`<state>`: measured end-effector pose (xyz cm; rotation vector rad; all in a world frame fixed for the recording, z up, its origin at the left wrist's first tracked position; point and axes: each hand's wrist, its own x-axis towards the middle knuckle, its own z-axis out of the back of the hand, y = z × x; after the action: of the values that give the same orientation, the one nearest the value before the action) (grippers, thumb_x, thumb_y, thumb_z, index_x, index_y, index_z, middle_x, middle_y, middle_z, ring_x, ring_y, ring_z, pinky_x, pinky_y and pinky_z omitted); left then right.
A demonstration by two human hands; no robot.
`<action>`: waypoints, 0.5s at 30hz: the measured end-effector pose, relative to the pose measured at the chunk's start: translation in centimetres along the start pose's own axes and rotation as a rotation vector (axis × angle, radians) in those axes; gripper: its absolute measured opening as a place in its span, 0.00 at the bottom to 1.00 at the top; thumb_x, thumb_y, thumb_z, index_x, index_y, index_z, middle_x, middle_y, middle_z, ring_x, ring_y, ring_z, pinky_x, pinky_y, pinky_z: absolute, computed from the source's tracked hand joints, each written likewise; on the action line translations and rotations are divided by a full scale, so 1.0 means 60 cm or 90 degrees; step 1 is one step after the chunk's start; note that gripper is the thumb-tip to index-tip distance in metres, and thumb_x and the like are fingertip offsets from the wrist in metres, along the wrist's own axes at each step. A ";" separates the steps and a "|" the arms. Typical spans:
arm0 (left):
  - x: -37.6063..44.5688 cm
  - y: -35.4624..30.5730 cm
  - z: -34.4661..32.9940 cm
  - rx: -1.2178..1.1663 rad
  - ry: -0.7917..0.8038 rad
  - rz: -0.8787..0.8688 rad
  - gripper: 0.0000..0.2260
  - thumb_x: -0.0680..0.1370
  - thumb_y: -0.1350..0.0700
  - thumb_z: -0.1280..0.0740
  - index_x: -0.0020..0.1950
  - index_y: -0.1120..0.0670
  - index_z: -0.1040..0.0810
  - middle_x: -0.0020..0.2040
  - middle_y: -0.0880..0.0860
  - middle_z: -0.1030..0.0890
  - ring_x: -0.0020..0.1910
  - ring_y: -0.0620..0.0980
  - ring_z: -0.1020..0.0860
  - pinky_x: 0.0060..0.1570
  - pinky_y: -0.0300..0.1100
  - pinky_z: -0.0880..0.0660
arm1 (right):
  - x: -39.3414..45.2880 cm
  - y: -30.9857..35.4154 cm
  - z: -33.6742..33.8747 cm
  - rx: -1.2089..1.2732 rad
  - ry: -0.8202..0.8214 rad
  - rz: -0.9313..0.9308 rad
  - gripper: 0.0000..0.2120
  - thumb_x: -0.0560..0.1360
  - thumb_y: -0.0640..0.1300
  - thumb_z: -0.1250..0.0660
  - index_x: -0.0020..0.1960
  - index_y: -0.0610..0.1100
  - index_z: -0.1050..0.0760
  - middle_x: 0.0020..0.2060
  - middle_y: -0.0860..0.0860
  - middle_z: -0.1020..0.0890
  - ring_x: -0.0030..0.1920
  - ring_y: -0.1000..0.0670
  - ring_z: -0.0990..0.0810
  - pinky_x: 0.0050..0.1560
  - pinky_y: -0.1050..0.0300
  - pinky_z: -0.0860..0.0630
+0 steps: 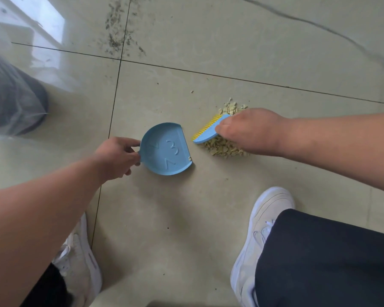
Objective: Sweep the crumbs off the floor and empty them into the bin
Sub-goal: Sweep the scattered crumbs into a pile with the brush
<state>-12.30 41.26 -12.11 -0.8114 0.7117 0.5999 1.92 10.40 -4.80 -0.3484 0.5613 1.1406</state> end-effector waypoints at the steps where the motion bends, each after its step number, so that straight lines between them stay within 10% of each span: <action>1: -0.001 -0.002 0.000 -0.001 -0.004 0.000 0.19 0.81 0.56 0.29 0.72 0.46 0.17 0.45 0.53 0.11 0.32 0.52 0.19 0.27 0.41 0.25 | 0.000 -0.007 0.009 -0.006 -0.025 -0.019 0.10 0.78 0.36 0.44 0.53 0.45 0.26 0.49 0.47 0.18 0.48 0.40 0.16 0.39 0.49 0.25; 15: -0.002 0.001 -0.002 -0.087 -0.037 0.020 0.17 0.78 0.60 0.33 0.58 0.41 0.13 0.42 0.54 0.12 0.29 0.51 0.20 0.28 0.42 0.25 | 0.095 -0.118 0.040 0.256 -0.230 -0.253 0.08 0.80 0.46 0.37 0.46 0.44 0.23 0.36 0.47 0.25 0.42 0.39 0.23 0.42 0.52 0.29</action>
<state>-12.43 41.16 -12.11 -0.9072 0.6359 0.7035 10.75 13.24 -6.36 0.0946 0.3672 0.6630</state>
